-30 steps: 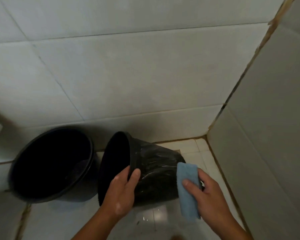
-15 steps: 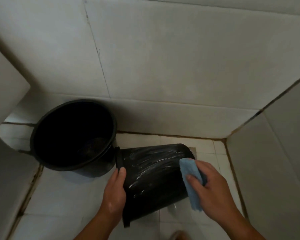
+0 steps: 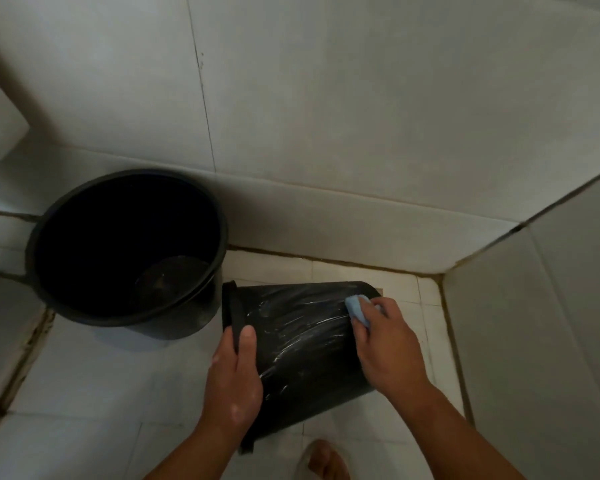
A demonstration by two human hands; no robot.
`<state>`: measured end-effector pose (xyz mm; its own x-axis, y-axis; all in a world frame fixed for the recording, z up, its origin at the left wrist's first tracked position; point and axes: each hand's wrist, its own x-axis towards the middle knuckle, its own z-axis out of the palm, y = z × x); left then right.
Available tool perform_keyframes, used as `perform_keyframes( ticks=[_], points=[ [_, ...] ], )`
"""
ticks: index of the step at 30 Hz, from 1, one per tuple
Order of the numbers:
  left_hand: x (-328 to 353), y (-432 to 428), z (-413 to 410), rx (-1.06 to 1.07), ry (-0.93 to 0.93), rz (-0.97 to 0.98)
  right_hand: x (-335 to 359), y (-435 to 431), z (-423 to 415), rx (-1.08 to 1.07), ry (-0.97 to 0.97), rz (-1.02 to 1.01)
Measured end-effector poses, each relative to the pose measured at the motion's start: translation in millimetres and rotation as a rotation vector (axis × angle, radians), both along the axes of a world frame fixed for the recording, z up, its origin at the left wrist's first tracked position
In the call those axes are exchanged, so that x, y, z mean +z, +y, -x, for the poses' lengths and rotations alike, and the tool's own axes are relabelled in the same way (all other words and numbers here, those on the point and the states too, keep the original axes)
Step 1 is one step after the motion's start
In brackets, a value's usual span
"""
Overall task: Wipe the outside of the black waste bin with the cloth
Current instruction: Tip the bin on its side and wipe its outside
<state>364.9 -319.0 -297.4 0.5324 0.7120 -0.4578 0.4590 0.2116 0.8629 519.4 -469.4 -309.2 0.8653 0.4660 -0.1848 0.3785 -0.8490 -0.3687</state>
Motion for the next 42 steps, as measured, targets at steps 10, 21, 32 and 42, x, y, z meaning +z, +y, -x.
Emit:
perform_keyframes(
  ticks=[10,21,32,42],
  points=[
    [-2.7,-1.8,1.5,0.036,0.042,-0.043,-15.8,7.2,54.0,0.363,-0.099,-0.068],
    [-0.9,1.0,-3.1,0.089,0.023,-0.024,-21.7,33.5,85.2,0.291,-0.166,-0.113],
    [3.1,2.8,-4.7,0.08,0.005,-0.024,-32.6,0.0,-4.4,-0.111,-0.224,0.004],
    [-6.9,7.9,-3.5,0.102,-0.011,0.026,-30.5,18.5,21.2,0.408,-0.249,-0.006]
  ],
)
